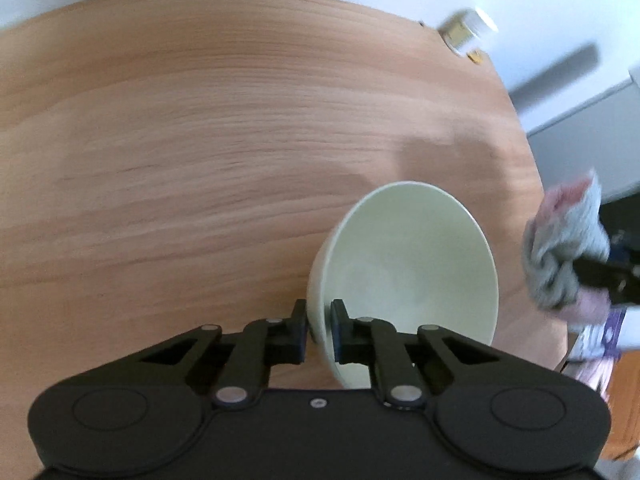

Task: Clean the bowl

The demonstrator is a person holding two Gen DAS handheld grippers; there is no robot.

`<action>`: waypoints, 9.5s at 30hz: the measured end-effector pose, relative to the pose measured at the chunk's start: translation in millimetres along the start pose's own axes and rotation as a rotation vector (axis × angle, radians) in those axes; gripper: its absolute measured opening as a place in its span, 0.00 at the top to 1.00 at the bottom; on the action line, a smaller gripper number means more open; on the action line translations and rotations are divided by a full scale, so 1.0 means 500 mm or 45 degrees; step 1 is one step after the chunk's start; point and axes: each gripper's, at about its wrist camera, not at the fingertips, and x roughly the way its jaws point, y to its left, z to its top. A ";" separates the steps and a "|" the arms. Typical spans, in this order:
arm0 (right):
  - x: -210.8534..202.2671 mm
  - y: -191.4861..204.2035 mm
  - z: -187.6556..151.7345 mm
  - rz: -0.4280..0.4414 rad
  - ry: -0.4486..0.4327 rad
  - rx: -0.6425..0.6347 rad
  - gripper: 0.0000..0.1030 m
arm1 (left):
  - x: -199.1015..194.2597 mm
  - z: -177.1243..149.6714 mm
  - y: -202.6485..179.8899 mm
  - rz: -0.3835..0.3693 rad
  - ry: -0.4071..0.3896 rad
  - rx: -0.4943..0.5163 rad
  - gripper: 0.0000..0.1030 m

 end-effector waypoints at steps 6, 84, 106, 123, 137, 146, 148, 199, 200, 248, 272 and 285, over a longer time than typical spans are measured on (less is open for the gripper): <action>0.021 -0.012 -0.029 0.073 0.012 0.035 0.67 | -0.015 -0.016 0.034 -0.045 -0.041 -0.328 0.90; 0.107 0.151 -0.017 0.276 -0.010 -0.225 0.68 | -0.200 -0.063 0.042 -0.511 -0.435 -0.665 0.87; 0.108 0.120 -0.031 0.232 -0.020 -0.061 0.81 | -0.180 -0.077 0.087 -0.511 -0.397 -0.744 0.86; 0.211 0.179 -0.041 0.050 -0.013 -0.491 0.21 | -0.230 -0.128 0.177 -0.473 -0.498 -0.864 0.86; 0.329 0.275 -0.055 -0.116 -0.015 -0.825 0.23 | -0.280 -0.166 0.246 -0.440 -0.533 -0.890 0.86; 0.337 0.257 -0.026 -0.131 0.023 -0.616 0.55 | -0.279 -0.177 0.260 -0.474 -0.504 -0.847 0.85; 0.323 0.236 -0.008 -0.095 0.030 -0.464 0.73 | -0.278 -0.177 0.262 -0.476 -0.497 -0.838 0.85; 0.093 0.005 -0.044 0.703 -0.289 1.147 0.73 | -0.174 -0.118 0.108 -0.528 -0.597 -0.830 0.86; 0.095 0.008 -0.044 0.703 -0.286 1.151 0.73 | -0.174 -0.116 0.105 -0.520 -0.605 -0.812 0.86; 0.250 -0.116 -0.091 0.517 0.242 0.849 0.71 | -0.077 -0.145 0.064 -0.212 -0.254 -0.401 0.83; 0.265 -0.007 0.109 0.542 0.443 0.375 0.69 | -0.083 -0.120 -0.035 -0.021 -0.243 0.195 0.85; 0.349 0.170 0.147 0.347 0.934 -0.207 0.69 | -0.091 -0.143 -0.066 0.081 -0.211 0.394 0.89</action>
